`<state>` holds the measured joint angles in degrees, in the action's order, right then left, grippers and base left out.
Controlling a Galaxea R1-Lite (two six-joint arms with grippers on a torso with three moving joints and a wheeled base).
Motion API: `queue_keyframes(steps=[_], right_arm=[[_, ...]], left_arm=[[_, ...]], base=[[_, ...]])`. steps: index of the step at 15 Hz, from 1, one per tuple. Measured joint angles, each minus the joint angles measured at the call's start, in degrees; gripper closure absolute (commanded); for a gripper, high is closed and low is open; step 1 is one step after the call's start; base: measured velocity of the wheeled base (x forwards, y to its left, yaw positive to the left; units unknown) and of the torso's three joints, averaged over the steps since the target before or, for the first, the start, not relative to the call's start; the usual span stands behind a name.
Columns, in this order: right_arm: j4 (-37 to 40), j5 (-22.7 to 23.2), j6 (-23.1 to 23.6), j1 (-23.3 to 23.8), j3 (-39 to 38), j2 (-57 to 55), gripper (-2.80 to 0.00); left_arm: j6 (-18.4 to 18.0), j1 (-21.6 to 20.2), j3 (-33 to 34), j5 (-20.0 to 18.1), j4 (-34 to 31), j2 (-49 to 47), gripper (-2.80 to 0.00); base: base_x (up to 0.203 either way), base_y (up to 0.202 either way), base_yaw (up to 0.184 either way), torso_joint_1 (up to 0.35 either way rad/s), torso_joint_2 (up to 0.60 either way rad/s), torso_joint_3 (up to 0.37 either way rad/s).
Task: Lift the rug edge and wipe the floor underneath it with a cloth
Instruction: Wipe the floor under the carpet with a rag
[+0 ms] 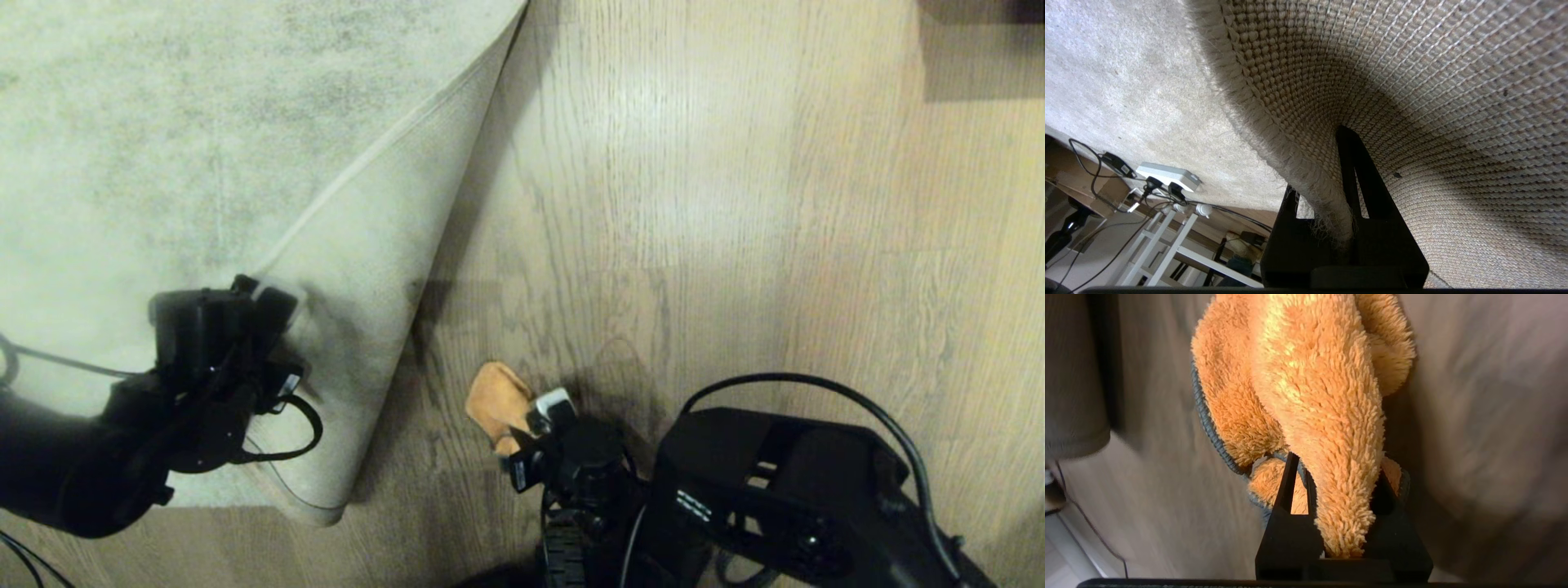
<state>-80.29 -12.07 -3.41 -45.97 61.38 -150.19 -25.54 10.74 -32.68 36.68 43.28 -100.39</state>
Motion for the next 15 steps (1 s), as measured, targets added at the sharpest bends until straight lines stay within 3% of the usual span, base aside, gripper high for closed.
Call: queue_keyframes(steps=[7,15], right_arm=[[0.4,0.0,2.8,6.7,-6.0,10.1,0.0],[0.4,-0.5,3.0,11.4,-18.7,26.0,0.0]], left_arm=[[0.5,-0.2,-0.1,-0.1,0.0,-0.6,0.0],[1.1,0.4,0.2,0.0,0.0,-0.5,0.0]], base=[[0.0,0.0,0.0,0.0,0.0,0.0],[0.0,0.0,0.0,0.0,0.0,0.0]])
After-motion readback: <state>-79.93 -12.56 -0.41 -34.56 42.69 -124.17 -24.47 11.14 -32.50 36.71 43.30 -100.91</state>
